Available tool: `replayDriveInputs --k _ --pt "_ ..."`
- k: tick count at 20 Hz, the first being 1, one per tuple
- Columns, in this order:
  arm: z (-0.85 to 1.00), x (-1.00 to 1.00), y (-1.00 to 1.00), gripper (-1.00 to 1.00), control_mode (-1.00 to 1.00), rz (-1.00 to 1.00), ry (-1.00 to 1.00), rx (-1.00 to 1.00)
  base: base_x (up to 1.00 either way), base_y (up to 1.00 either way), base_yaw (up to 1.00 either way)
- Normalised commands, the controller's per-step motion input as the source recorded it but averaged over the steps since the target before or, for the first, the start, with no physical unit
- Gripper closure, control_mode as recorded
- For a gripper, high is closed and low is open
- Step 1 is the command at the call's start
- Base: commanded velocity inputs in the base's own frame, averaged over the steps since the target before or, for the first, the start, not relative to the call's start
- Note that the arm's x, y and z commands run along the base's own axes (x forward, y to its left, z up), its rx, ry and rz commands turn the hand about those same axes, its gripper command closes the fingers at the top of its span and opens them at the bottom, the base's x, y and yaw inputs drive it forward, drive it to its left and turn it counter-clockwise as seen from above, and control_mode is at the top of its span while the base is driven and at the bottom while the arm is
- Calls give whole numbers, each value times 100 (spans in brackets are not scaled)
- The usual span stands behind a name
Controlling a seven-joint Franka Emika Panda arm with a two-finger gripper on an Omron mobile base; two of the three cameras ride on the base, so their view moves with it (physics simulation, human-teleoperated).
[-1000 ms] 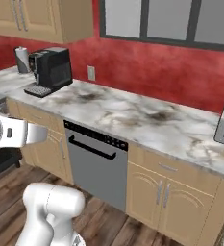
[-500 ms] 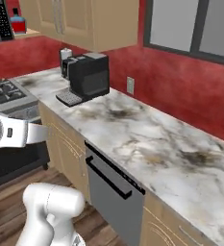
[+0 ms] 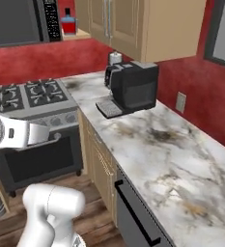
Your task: There is a bowl on the dining counter. Grab a lemon wedge from the fridge and place it in the bowl. Then get the liquor bottle and glass cup from the cabinet and place them next to the bowl.
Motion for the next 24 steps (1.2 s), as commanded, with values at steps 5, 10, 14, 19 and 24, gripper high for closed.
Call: replayDriveInputs --k 5,10,14,19,24 --pt "0 0 0 -100 100 0 0 0 66 37 3" --pt "0 0 0 -100 100 0 0 0 75 34 0" --pt "0 0 0 -100 100 0 0 0 76 22 8" --pt "0 0 0 -100 100 0 0 0 80 0 36" --pt "0 0 0 -100 100 0 0 0 72 0 40"
